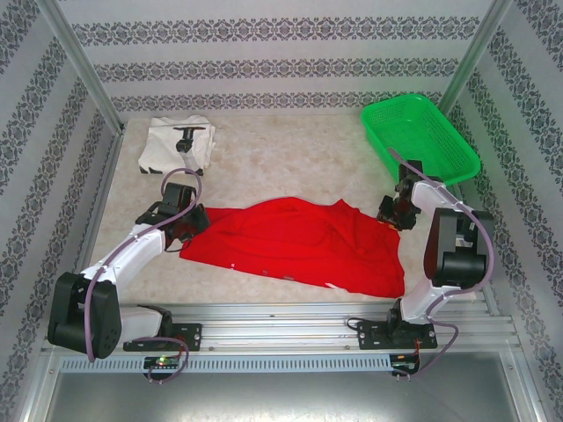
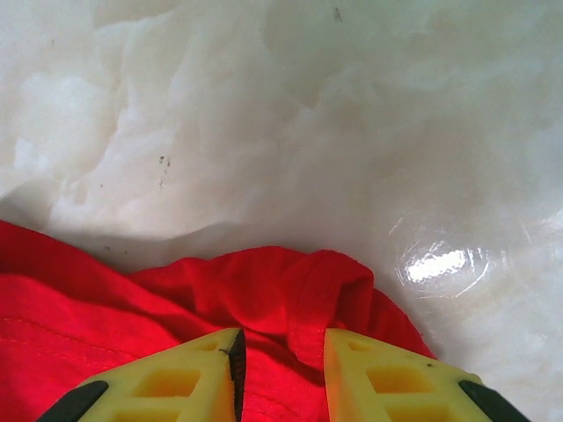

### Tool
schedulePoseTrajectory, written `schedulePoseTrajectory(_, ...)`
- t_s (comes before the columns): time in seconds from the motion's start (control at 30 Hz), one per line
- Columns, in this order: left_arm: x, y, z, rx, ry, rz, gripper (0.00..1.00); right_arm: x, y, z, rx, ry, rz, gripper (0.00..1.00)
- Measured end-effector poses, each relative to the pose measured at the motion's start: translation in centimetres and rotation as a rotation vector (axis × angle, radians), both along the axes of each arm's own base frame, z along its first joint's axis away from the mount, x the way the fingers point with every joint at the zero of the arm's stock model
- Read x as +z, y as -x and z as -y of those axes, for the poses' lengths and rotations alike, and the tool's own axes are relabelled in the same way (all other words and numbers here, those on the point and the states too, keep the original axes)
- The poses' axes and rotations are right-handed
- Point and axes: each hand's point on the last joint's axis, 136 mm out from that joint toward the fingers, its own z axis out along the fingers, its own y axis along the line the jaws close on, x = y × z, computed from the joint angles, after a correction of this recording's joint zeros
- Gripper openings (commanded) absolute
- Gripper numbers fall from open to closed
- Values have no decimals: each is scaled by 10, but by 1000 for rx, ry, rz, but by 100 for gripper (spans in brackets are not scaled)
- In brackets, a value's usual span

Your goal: Fold and stack the t-shirts

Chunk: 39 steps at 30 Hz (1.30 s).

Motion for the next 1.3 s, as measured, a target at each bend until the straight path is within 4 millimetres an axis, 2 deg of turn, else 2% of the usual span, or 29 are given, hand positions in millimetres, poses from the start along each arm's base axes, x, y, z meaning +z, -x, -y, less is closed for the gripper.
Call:
schedulePoseTrajectory(0.47,-1,-1,0,-3,-2,-2,0,-6,6,-4,11,-20,-10,31)
schedulePoseTrajectory(0.9,0,-3,1,-3,0,8,0,-3,10,-12,31,-43,2,31)
schedulePoseTrajectory(1.1,0,-3,1,-2,0,8,0,-3,10,-20,63,-50,4,25)
schedulePoseTrajectory(1.3,0,-2,0,-3,0,7,0,-3,11,-19,66,-47,1,20)
